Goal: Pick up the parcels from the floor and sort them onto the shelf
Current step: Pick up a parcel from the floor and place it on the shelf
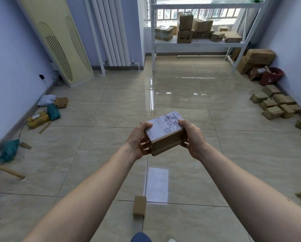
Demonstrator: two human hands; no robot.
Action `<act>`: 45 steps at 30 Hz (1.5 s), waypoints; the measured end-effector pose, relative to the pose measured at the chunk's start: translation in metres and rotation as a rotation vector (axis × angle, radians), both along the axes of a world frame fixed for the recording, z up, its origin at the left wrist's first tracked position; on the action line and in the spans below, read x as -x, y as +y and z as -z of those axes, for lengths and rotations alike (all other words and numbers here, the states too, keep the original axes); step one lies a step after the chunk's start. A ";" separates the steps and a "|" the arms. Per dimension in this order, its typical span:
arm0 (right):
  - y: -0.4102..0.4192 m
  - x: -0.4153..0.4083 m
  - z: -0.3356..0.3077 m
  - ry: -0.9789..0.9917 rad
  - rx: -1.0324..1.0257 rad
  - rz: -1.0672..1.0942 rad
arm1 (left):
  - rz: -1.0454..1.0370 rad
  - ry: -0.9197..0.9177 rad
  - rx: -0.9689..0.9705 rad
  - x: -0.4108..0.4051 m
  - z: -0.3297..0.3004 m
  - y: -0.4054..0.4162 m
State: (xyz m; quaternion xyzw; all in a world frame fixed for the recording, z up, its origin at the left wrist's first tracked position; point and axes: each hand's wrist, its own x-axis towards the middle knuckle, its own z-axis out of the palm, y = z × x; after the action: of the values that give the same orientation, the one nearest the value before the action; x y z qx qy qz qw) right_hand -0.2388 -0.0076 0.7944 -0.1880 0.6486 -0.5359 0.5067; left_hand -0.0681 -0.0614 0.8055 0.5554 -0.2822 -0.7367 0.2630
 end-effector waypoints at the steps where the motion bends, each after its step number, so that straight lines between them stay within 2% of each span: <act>1: 0.000 -0.001 0.001 0.010 -0.022 -0.011 | -0.019 0.018 0.001 0.001 0.001 0.001; 5: 0.007 -0.005 0.005 0.002 -0.102 -0.056 | -0.091 0.067 0.027 0.005 0.002 0.003; 10: 0.006 -0.015 0.005 -0.036 -0.093 -0.109 | -0.151 0.110 0.045 0.015 0.003 0.009; 18: -0.006 -0.006 0.004 0.021 -0.012 -0.039 | 0.055 0.060 0.036 0.012 0.005 -0.001; 22: -0.013 -0.001 0.002 0.011 0.018 -0.044 | 0.120 -0.003 0.103 0.010 0.001 -0.010; 35: -0.040 0.012 -0.011 0.039 0.088 0.003 | 0.071 0.014 0.217 0.041 -0.014 -0.048; 45: -0.098 0.084 -0.020 0.007 0.137 -0.009 | 0.053 0.021 0.265 0.110 -0.024 -0.100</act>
State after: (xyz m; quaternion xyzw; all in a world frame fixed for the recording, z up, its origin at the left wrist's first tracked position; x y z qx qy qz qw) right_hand -0.3226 -0.1059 0.8146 -0.2271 0.6114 -0.5762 0.4926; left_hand -0.1778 -0.1611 0.8295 0.5006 -0.3887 -0.7054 0.3174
